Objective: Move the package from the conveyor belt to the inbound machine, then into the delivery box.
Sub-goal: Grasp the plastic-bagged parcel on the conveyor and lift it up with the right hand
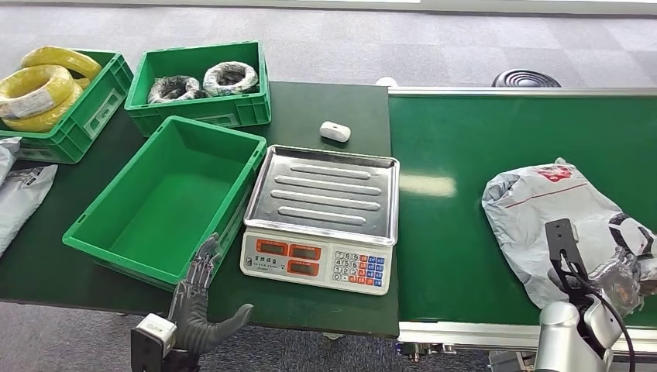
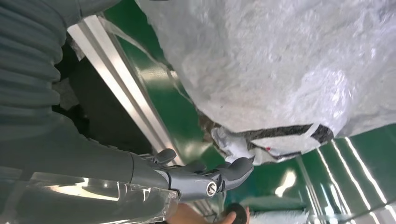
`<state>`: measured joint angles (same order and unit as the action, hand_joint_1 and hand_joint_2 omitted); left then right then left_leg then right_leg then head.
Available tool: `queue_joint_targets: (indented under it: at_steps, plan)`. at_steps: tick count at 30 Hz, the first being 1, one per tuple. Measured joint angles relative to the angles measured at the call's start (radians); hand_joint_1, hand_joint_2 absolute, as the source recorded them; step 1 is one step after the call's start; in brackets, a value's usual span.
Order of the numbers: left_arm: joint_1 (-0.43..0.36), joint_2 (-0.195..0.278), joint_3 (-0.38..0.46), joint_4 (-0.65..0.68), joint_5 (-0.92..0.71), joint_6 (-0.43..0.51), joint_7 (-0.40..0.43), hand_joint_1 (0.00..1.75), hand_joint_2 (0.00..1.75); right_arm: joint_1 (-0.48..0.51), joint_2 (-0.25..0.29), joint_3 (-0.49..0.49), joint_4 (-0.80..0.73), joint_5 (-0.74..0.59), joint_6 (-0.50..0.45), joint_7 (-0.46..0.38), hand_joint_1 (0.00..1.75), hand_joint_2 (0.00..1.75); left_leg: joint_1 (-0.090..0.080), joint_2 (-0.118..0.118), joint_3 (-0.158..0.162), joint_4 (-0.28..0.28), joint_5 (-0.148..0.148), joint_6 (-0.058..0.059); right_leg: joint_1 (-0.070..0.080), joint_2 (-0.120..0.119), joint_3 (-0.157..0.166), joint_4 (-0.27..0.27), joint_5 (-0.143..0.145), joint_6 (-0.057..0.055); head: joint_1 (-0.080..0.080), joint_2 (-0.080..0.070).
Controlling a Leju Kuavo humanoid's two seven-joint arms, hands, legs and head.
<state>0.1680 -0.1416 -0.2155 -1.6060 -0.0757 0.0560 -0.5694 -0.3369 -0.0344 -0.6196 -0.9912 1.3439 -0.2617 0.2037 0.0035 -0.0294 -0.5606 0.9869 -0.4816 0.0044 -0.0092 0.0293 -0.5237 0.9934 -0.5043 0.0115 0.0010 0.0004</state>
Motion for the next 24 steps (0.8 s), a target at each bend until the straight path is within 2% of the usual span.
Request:
queue_joint_targets:
  at_steps: [9, 16, 20, 24]
  plan:
    - [-0.009, -0.009, 0.020, 0.000, -0.018, -0.023, 0.009, 0.00, 1.75, -0.006, -0.007, -0.005, 0.043, -0.057, 0.009, -0.011, 0.00, 1.75, 0.000, 0.000, 0.000, 0.000, 0.000, 0.000, 0.000, 0.000, 0.000, 0.000, 0.000, 0.000, 0.000, 0.000]
    - [-0.009, -0.014, 0.028, 0.000, -0.026, -0.024, 0.009, 0.00, 1.75, -0.005, 0.002, -0.007, 0.053, -0.120, 0.005, -0.065, 0.00, 1.75, 0.000, 0.000, 0.000, 0.000, 0.000, 0.000, 0.000, 0.000, 0.000, 0.000, 0.000, 0.000, 0.000, 0.000]
    - [-0.010, -0.017, 0.033, -0.005, -0.033, -0.024, 0.009, 0.00, 1.75, 0.010, 0.029, -0.004, 0.026, -0.171, 0.010, -0.113, 0.00, 1.75, 0.000, 0.000, 0.000, 0.000, 0.000, 0.000, 0.000, 0.000, 0.000, 0.000, 0.000, 0.000, 0.000, 0.000]
    - [-0.010, -0.021, 0.041, -0.015, -0.039, -0.023, 0.012, 0.00, 1.75, 0.049, 0.079, 0.017, -0.054, -0.242, 0.060, -0.161, 0.00, 1.75, 0.000, 0.000, 0.000, 0.000, 0.000, 0.000, 0.000, 0.000, 0.000, 0.000, 0.000, 0.000, 0.000, 0.000]
